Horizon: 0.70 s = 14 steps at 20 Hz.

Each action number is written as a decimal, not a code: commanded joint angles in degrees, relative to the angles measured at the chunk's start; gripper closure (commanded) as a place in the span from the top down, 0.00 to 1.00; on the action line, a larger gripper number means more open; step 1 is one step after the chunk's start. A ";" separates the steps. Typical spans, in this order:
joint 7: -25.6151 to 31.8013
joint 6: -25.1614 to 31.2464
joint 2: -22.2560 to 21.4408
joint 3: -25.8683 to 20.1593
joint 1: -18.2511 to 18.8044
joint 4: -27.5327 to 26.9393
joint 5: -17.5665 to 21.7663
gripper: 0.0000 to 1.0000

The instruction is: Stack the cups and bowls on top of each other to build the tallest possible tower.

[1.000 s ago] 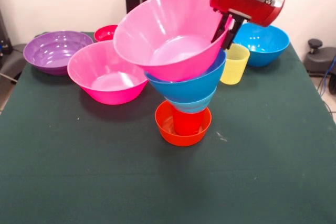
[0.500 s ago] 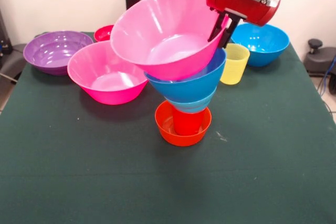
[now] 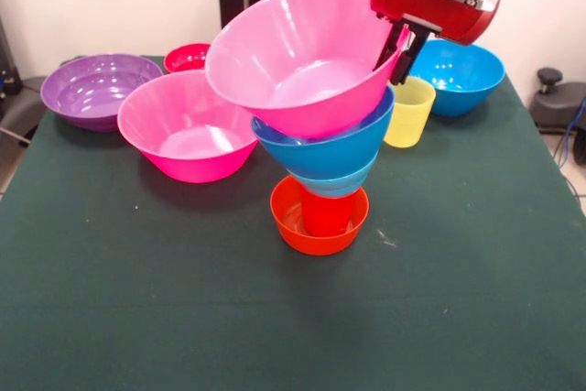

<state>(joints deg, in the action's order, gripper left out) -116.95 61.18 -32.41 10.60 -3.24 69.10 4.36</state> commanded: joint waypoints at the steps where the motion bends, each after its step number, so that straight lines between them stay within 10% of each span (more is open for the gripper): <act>1: -8.77 -1.48 2.12 -2.66 -0.72 2.36 -0.72 0.00; 14: -9.09 -4.61 2.61 -2.09 -1.25 3.98 -0.27 0.00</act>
<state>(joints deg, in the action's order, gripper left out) -116.95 60.84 -32.36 10.79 -3.85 69.10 3.97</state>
